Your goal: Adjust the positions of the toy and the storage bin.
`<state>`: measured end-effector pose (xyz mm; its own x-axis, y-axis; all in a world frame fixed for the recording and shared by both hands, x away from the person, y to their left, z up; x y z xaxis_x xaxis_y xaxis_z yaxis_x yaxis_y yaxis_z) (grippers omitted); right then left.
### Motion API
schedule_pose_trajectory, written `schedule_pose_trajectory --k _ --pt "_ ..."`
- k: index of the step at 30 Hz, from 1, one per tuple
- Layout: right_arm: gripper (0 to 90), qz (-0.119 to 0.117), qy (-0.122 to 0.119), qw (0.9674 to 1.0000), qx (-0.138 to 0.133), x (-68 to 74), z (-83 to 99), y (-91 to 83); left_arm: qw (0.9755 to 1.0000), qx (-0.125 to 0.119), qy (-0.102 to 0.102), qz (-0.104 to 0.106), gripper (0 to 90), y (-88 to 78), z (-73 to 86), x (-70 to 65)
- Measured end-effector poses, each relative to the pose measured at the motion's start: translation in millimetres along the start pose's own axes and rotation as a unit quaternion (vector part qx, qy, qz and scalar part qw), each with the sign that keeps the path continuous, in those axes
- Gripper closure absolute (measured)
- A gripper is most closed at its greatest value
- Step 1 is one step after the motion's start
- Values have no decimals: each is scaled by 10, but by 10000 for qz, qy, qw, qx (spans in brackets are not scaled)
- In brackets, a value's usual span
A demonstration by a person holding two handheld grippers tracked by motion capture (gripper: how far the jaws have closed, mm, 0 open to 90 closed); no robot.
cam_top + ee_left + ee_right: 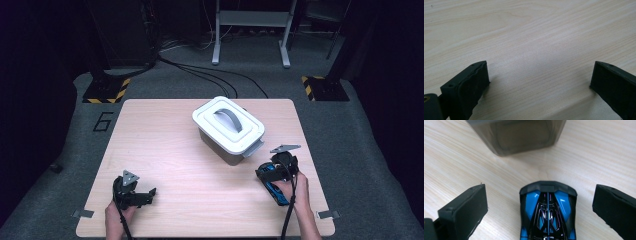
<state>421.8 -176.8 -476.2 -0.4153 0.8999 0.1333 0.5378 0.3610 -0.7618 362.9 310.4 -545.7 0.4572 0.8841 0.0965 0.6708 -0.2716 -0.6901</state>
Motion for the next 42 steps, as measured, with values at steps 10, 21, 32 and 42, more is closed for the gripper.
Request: schedule_pose_trajectory --k 10,21,32,42 --pt "0 -9 -245 9994 -239 128 -231 -247 10000 3 10 0 19 -1 0 0" --pt "0 -134 -315 9982 -489 221 -525 -434 10000 20 -1 6 19 -4 2 -2" --pt "0 -180 -478 9970 -590 304 -810 -446 10000 16 1 2 21 -5 2 -4" --pt "0 -255 -517 9969 -532 392 -1103 -340 10000 0 17 27 23 -4 2 -8"
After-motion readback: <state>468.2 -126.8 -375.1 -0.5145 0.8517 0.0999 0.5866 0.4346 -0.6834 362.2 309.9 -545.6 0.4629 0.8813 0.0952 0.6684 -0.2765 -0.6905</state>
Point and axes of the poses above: each handheld gripper's, and its own axes: y roughly forward along the jaws, z roughly out of its underside, x roughly to its left, the point moved 2 cm from there along y, roughly forward along the jaws, and after that the axes turned 7 degrees about y, right-handed, at the moved point
